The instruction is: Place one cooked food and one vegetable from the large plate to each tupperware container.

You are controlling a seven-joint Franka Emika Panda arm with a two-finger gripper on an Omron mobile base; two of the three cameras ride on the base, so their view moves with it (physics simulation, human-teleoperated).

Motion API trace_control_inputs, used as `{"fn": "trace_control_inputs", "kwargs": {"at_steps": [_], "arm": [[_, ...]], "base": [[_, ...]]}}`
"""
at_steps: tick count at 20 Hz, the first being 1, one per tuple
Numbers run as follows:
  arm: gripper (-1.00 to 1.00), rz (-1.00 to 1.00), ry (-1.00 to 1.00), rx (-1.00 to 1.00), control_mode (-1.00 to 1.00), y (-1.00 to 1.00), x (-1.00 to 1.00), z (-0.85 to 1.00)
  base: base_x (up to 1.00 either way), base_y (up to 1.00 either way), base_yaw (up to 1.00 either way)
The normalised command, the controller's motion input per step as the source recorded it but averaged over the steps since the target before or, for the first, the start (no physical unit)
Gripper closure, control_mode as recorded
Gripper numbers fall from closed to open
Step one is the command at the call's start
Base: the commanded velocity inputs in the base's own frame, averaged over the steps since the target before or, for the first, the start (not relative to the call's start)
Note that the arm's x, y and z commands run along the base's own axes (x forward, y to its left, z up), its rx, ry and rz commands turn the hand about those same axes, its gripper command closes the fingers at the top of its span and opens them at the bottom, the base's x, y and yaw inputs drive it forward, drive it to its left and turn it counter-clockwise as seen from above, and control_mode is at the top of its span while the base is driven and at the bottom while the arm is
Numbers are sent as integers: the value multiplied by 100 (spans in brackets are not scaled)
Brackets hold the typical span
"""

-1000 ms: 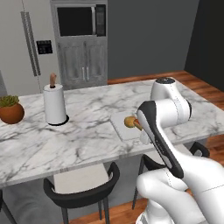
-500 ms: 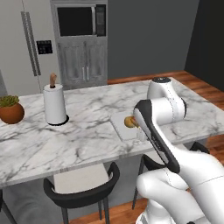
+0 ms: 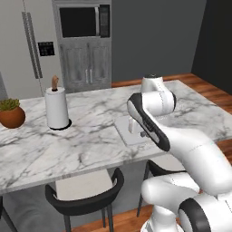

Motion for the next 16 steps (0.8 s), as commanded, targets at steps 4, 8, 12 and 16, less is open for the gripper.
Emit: {"fn": "trace_control_inputs", "kwargs": {"at_steps": [4, 8, 12, 16], "arm": [[100, -25, 21, 7, -100, -22, 62, 0], [100, -12, 3, 0, -100, -10, 42, -20], [100, -1, -2, 0, -100, 0, 3, -43], [100, 0, -16, 0, -100, 0, 8, -59]], "base": [[0, 0, 0], [0, 0, 0], [0, 0, 0], [0, 0, 0]]}}
